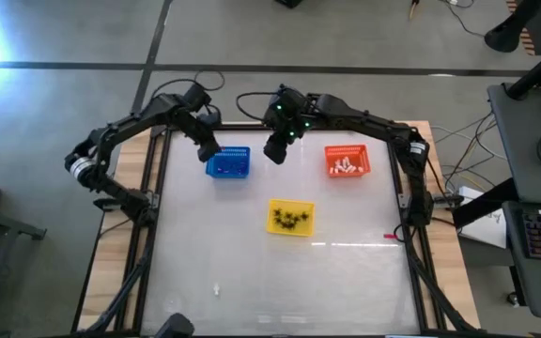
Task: Sort Halloween decoration
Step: Put the purple witch hat toy into the blue bin
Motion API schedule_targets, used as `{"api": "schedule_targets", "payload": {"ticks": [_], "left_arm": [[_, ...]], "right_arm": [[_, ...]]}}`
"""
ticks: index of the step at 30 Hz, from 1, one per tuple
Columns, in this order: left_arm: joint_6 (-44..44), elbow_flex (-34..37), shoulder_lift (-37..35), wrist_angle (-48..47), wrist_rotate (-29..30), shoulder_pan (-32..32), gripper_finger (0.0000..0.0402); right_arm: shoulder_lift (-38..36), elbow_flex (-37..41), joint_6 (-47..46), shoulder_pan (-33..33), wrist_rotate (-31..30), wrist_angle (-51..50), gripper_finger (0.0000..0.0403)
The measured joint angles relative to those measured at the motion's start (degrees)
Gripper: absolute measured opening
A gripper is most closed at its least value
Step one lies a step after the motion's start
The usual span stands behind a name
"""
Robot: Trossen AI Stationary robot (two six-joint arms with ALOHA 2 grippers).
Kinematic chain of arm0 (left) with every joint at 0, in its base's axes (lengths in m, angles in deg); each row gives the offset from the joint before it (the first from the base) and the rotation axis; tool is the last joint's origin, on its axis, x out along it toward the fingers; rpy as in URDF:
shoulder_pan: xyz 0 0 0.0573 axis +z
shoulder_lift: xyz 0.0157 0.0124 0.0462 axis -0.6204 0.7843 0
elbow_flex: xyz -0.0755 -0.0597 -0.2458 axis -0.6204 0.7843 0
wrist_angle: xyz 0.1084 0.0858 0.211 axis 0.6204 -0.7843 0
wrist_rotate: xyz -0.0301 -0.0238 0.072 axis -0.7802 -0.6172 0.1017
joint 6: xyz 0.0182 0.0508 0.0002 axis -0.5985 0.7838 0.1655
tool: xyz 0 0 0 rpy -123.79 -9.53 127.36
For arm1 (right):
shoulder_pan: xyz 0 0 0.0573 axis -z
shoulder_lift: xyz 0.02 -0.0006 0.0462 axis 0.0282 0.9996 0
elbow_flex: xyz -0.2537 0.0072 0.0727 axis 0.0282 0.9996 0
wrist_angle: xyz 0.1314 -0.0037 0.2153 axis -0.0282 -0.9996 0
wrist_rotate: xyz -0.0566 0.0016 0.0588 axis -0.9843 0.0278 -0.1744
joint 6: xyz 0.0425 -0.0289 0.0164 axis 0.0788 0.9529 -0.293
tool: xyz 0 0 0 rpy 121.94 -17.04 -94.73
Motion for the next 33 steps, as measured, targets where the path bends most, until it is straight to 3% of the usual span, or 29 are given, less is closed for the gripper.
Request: {"api": "schedule_targets", "payload": {"ticks": [18, 26, 33], "left_arm": [[1.97, 1.56, 16.37, 1.86, 0.12, 0.0, 0.0], [2.54, 1.56, 17.05, 1.43, -0.27, 0.0, 0.0002], [1.21, 1.56, 17.0, 0.42, -0.02, 0.0, 0.0046]], "right_arm": [[-0.09, 0.0, 0.87, 0.02, 0.0, -1.26, 0.0097], [-0.11, 0.0, 0.87, 0.0, 0.0, -2.46, 0.0102], [-0.11, 0.0, 0.99, 0.01, 0.0, -2.46, 0.0098]]}}
